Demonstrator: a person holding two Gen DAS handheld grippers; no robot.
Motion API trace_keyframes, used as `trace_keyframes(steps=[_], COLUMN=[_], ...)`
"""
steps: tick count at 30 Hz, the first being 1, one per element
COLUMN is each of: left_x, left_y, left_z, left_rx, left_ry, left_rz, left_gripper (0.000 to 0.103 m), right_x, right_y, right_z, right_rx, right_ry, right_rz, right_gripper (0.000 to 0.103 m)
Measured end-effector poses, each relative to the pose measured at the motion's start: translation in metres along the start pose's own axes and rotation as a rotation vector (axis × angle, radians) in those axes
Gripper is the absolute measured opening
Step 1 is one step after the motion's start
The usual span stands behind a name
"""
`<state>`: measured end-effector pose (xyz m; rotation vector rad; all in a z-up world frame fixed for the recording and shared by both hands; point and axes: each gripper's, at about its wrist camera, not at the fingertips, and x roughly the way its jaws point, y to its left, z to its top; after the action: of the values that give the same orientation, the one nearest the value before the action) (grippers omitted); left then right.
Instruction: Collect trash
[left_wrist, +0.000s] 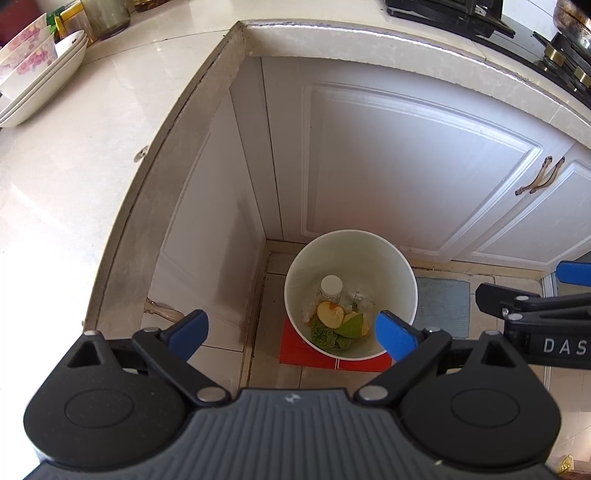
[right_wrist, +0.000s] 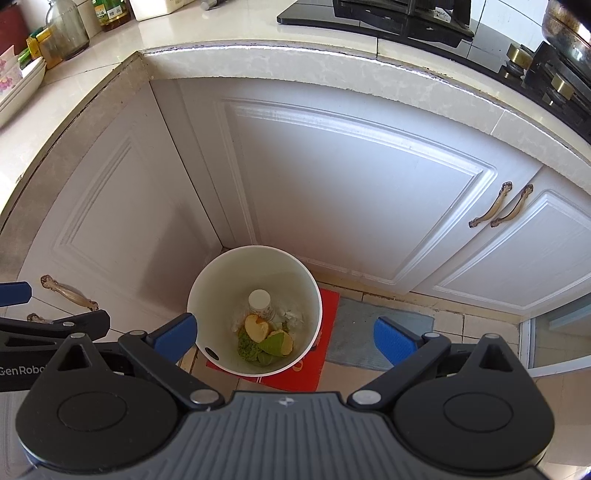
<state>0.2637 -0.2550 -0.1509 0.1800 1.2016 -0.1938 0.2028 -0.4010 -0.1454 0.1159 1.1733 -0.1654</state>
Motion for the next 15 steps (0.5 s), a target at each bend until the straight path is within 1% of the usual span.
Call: trace_keyframes(steps=[15], left_x=[-0.0052], left_y=[0.0022], left_z=[-0.0005], left_rx=[0.000], left_ry=[-0.008], left_rz=[0.008], left_gripper=[0.097], right_x=[-0.0056], right_y=[0.0013], right_z=[0.0017], right_rx=[-0.011], right_ry=[-0.019], right_rz=[0.009], right_gripper=[0.103])
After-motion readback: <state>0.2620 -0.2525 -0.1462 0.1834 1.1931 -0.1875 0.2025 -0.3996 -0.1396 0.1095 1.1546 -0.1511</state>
